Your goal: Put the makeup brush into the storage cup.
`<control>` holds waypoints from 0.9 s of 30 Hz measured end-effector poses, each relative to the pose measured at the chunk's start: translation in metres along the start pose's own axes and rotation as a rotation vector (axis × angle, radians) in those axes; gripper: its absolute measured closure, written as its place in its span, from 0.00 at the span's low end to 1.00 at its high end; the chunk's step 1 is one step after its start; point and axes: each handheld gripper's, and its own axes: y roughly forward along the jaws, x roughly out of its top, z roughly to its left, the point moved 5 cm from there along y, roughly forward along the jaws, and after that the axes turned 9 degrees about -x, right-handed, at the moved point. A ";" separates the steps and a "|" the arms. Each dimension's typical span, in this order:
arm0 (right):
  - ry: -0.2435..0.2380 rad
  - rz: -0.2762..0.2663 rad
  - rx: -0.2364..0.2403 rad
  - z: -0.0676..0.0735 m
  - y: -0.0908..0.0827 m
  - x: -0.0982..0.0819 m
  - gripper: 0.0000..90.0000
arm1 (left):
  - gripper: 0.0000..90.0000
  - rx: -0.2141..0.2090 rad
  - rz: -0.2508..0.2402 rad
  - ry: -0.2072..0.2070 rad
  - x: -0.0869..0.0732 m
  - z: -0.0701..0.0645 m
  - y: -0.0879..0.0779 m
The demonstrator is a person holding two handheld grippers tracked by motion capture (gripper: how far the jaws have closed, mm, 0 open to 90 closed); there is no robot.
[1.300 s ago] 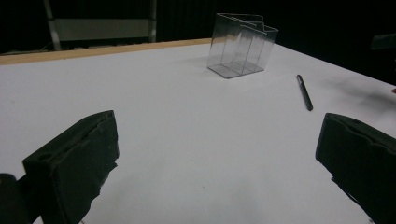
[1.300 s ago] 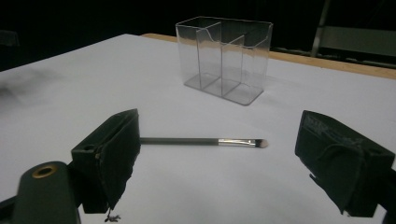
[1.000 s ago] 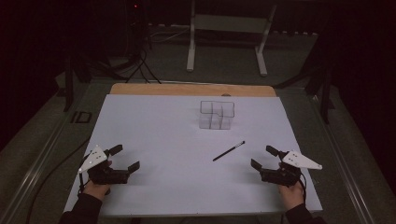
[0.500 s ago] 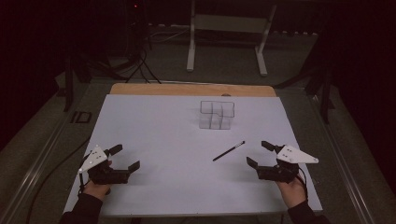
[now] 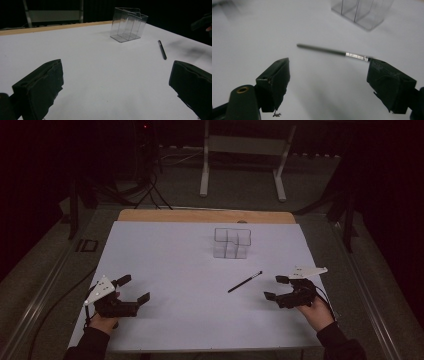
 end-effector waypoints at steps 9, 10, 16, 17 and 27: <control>-0.142 0.195 0.089 -0.006 0.018 -0.015 0.21 | 0.01 -0.003 -0.002 -0.006 0.000 0.001 0.001; -0.157 0.213 0.103 -0.006 0.019 -0.015 0.21 | 0.01 -0.003 -0.002 -0.006 0.000 0.001 0.001; -0.244 0.296 0.188 -0.007 0.026 -0.017 0.22 | 0.01 -0.002 0.001 -0.002 0.000 0.001 0.001; -0.261 0.313 0.197 -0.007 0.027 -0.017 0.23 | 0.01 -0.001 0.002 -0.001 -0.001 0.001 0.001; -0.446 0.462 0.274 -0.011 0.034 -0.014 0.24 | 0.01 0.001 0.000 -0.011 -0.001 0.002 0.001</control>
